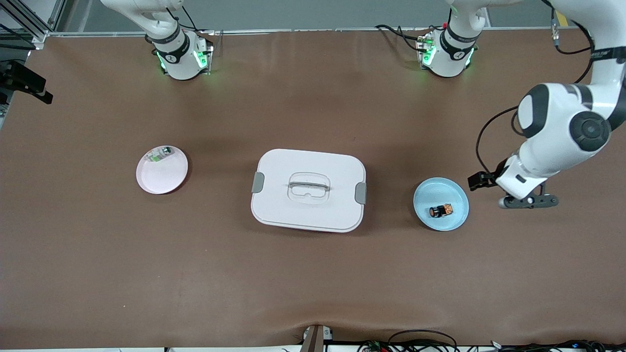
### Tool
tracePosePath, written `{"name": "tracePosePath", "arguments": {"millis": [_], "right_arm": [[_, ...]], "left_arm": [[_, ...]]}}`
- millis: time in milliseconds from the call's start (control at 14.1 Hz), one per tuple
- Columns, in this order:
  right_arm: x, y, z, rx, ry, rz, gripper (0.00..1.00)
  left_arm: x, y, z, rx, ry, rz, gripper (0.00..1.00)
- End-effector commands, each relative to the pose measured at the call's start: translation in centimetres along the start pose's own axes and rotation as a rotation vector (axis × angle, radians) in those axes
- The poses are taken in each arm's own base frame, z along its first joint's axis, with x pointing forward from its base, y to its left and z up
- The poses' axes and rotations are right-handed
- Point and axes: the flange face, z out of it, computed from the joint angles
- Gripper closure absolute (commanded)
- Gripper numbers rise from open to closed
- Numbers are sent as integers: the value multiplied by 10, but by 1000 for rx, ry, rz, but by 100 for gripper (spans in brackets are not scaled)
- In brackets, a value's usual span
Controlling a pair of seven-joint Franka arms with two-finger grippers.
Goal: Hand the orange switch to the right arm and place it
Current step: 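Lower the left gripper and close it on the orange-button switch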
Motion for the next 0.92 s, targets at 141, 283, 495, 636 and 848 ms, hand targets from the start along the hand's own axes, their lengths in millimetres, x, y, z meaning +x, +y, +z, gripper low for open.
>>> {"name": "tracePosePath", "arguments": {"millis": [141, 283, 495, 636, 848], "right_arm": [[1, 2, -7, -17, 8, 4, 0], [1, 2, -7, -17, 9, 4, 0], [1, 2, -7, -17, 9, 4, 0], [1, 2, -7, -17, 9, 4, 0], [1, 2, -7, -17, 11, 4, 0]], "left_arm": [[6, 20, 33, -13, 5, -13, 0], [6, 20, 53, -18, 17, -14, 0], [10, 25, 90, -32, 51, -2, 0], [10, 42, 111, -41, 60, 23, 0], [13, 42, 133, -49, 72, 13, 0]]}}
